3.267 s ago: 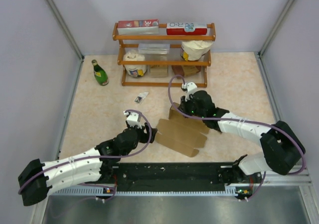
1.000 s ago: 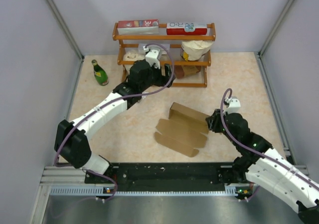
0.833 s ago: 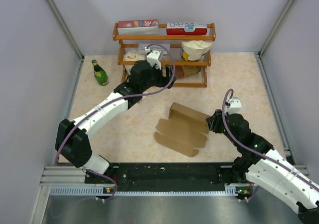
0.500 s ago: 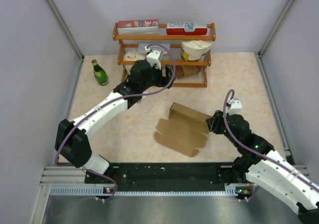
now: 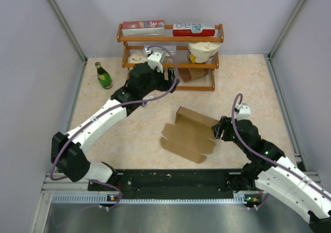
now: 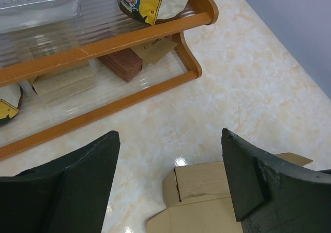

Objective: Fold the paper box

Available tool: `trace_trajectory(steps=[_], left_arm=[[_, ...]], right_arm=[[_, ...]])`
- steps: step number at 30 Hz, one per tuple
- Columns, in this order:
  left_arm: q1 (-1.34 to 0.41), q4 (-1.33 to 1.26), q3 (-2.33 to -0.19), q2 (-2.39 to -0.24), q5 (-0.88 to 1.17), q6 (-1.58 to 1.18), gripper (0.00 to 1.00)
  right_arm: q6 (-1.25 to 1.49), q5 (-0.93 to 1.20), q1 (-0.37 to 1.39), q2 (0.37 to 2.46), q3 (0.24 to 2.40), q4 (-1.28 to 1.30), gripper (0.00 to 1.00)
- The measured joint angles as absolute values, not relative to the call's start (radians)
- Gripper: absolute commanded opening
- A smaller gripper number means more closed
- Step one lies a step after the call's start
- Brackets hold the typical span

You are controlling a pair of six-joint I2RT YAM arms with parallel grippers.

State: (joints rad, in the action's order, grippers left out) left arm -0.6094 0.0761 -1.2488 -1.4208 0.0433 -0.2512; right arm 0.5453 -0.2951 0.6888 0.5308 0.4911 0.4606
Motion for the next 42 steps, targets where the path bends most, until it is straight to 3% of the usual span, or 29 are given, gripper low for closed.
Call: trace_trajectory(steps=[42], left_arm=[[-0.609, 0.126, -1.088, -1.276, 0.04, -0.233, 0.84]], right_arm=[[0.58, -0.233, 0.688, 0.577, 0.539, 0.503, 0.63]])
